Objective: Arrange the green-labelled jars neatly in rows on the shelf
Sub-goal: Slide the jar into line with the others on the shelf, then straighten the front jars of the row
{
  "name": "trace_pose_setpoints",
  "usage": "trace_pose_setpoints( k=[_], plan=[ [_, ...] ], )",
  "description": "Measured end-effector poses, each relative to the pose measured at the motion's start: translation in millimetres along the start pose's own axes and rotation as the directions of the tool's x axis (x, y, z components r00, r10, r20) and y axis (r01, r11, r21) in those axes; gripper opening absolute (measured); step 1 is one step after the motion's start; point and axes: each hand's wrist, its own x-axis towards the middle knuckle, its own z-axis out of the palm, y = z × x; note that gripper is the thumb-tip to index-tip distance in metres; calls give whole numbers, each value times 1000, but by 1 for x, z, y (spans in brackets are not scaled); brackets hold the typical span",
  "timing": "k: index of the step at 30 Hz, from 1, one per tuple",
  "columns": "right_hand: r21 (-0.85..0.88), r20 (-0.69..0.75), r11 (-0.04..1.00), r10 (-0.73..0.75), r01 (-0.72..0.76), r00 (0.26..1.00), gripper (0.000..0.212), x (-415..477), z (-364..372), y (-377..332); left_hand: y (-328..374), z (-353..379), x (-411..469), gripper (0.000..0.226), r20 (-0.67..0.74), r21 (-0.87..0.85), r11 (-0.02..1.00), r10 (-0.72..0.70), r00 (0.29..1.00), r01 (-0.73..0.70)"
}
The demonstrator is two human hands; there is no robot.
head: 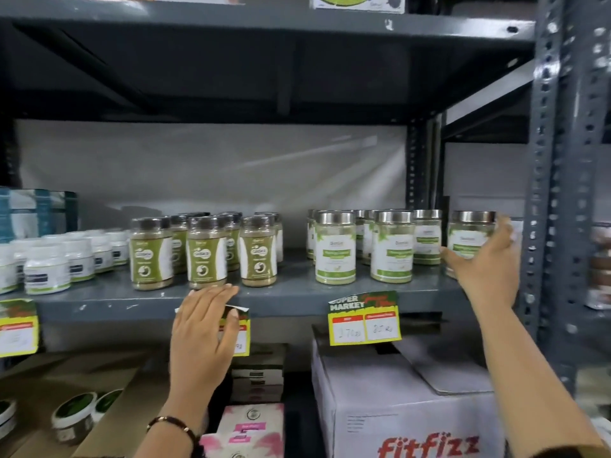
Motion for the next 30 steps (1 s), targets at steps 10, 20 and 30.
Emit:
trace_pose_setpoints(
  k=[10,20,30],
  plan=[
    [252,228,967,-33,-26,973,93,10,-1,18,11,3,-1,42,-30,56,998,-17,999,19],
    [-4,307,999,-47,51,951,70,4,-4,14,28,0,2,41,-81,42,998,-43,996,47],
    [-58,224,994,-76,91,972,69,0,-1,13,29,3,1,42,-89,11,996,-88,992,90]
  ],
)
